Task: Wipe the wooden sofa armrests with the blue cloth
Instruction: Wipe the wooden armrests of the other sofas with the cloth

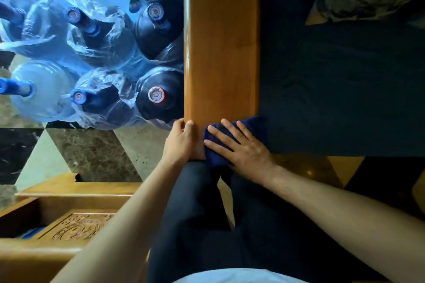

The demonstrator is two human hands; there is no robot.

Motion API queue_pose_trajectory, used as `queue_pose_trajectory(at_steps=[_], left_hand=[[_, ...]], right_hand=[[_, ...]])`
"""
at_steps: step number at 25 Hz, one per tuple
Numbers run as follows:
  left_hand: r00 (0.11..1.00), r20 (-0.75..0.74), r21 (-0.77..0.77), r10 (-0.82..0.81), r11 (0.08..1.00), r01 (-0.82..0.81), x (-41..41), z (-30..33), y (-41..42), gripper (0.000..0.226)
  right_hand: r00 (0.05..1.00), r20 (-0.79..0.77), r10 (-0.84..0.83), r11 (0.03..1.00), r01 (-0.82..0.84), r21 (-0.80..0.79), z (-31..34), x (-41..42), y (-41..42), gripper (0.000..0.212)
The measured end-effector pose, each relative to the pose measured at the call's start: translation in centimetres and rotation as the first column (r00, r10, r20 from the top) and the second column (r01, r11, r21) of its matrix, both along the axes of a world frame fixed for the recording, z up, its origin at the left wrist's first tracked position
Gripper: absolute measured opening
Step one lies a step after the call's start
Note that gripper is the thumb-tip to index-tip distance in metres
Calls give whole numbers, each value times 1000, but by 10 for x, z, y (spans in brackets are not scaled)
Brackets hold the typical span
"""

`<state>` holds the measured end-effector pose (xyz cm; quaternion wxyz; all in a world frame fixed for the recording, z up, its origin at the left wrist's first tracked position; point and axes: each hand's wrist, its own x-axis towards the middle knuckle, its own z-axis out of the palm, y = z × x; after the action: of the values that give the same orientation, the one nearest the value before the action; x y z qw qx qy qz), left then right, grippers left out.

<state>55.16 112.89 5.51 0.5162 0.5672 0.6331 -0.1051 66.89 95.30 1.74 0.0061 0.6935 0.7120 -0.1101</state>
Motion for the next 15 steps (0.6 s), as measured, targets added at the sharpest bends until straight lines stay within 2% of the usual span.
queue_pose_trajectory(at_steps=[3, 5, 6, 7, 9, 10, 12, 14, 15], left_hand=[[985, -174, 169, -18, 985, 48, -7, 19, -29, 31], [967, -251, 144, -38, 987, 76, -3, 32, -49, 28], [973, -222, 49, -57, 996, 69, 3, 35, -58, 26], [986, -160, -94, -49, 995, 34, 13, 40, -65, 26], [998, -10, -410, 64, 910, -62, 32, 53, -79, 29], [991, 57, -516, 118, 854, -72, 42, 60, -85, 30], [969, 195, -564, 154, 825, -18, 59, 72, -94, 26], [948, 303, -473, 95, 879, 64, 75, 85, -98, 12], [941, 332, -435, 61, 896, 95, 84, 93, -99, 10]], right_hand=[[976, -95, -196, 978, 187, -89, 16, 14, -36, 103], [886, -240, -396, 916, 361, -176, 29, 13, -54, 116], [799, -338, -497, 866, 432, -252, 36, 9, -56, 113], [669, -439, -599, 801, 496, -336, 44, 4, -55, 107], [344, -568, -747, 632, 634, -446, 58, -5, -45, 91], [211, -576, -790, 530, 707, -468, 69, -8, -38, 85], [17, -583, -812, 371, 787, -493, 90, -12, -28, 85], [-156, -619, -770, 258, 811, -525, 113, -15, -29, 91], [-215, -653, -726, 232, 818, -527, 124, -15, -34, 92]])
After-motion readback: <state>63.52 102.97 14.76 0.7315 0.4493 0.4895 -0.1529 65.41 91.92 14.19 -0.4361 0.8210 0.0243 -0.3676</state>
